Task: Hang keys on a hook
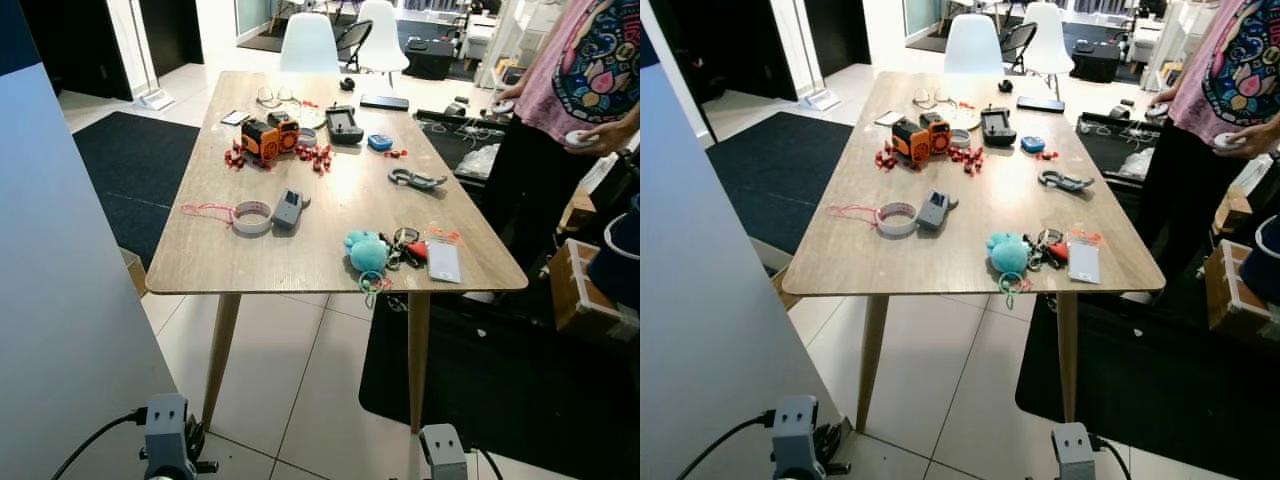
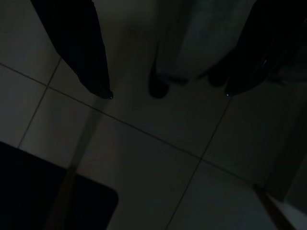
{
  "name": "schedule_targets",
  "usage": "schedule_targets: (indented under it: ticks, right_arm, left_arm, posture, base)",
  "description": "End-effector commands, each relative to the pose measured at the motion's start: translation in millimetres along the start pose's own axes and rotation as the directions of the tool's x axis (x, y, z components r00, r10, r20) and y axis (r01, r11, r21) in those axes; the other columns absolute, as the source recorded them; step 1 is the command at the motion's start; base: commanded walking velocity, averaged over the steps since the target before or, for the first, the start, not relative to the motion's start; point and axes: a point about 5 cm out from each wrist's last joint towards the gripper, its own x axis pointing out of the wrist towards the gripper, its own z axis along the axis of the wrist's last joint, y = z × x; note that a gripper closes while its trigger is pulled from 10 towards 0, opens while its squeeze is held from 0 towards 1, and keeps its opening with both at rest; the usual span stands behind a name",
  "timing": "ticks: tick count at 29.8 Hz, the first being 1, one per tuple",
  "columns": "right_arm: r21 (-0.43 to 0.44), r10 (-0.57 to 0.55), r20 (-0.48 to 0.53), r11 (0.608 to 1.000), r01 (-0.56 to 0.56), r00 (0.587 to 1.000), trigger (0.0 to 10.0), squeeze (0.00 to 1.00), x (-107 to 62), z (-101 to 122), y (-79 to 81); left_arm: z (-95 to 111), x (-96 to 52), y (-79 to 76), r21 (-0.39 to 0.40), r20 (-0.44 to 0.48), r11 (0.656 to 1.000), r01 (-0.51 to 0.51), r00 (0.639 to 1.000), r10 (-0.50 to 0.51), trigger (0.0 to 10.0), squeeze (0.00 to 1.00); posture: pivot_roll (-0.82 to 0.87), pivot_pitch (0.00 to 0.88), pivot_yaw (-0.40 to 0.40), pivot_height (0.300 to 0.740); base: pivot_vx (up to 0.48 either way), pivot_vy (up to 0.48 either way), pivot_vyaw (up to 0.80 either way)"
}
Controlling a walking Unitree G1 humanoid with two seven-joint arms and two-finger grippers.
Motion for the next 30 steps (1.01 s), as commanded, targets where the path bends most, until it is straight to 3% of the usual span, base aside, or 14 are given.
schedule_targets:
  ticks: [1,18,30]
  right_arm:
    - [-0.002,-0.015,-0.01,1.0,0.015,1.0,10.0,0.0,-1.7,-2.3,-4.6]
    - [0.003,-0.023,-0.019,1.0,0.023,1.0,10.0,0.0,-2.4,-4.2,-5.8]
    - [0.011,-0.034,-0.02,0.999,0.034,0.999,10.0,0.0,-1.8,-2.4,-7.7]
  left_arm:
    - [-3.9,-2.6,-0.4,0.015,-0.011,1.0,0.016,1.0,-0.016,10.0,0.0]
    - [-3.2,-1.7,0.1,0.03,-0.023,0.999,0.034,0.999,-0.034,10.0,0.0]
    - [-2.4,-0.7,3.2,0.001,-0.022,1.0,-0.025,0.999,0.025,10.0,0.0]
  posture:
    - [0.05,0.063,-0.026,0.74]
    - [0.05,0.071,-0.029,0.74]
    - [0.04,0.078,-0.032,0.74]
  base:
    - [0.0,0.0,0.0]
    - [0.0,0.0,0.0]
    - [0.0,0.0,0.0]
